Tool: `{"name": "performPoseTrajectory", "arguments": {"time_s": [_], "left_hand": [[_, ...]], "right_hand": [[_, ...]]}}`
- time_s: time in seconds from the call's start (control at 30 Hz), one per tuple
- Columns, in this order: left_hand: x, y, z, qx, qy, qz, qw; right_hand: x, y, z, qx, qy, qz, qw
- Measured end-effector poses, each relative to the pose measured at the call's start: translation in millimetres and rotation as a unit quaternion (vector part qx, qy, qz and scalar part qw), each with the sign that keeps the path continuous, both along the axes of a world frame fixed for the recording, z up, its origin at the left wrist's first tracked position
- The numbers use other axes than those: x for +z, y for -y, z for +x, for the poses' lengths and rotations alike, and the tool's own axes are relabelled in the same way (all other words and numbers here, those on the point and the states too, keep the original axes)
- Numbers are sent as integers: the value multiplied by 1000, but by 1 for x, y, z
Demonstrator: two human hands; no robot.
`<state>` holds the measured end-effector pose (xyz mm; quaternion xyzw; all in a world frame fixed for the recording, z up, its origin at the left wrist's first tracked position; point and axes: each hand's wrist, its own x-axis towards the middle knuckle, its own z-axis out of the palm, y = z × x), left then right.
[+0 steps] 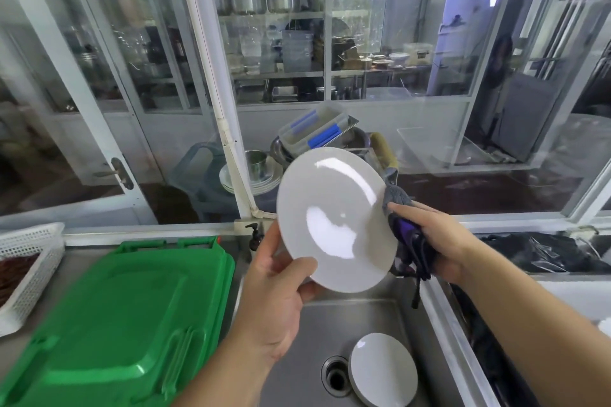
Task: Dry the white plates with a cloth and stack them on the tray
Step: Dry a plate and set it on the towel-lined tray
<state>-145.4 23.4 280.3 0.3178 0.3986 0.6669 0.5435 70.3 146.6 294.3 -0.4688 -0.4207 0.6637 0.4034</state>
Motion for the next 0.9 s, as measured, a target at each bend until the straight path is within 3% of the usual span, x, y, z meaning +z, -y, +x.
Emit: {"name": "performPoseTrajectory", "arguments": {"time_s": [0.17, 0.4, 0.57, 0.73, 0.9], "left_hand": [[-4, -4, 5, -5, -48, -27, 998], [20, -26, -25, -52, -168, -129, 976], [14, -36, -23, 37, -283, -117, 951], [-3, -31, -1, 88, -272, -76, 955], [-14, -30, 10, 136, -268, -74, 951]], "right_hand": [[-22, -1, -12, -125, 44, 74, 988], [-21, 2, -9, -93, 145, 131, 976], [-26, -2, -16, -113, 192, 150, 963], [-30, 5, -33, -177, 267, 174, 931], [-49, 19, -55, -157, 246, 115, 950]]}}
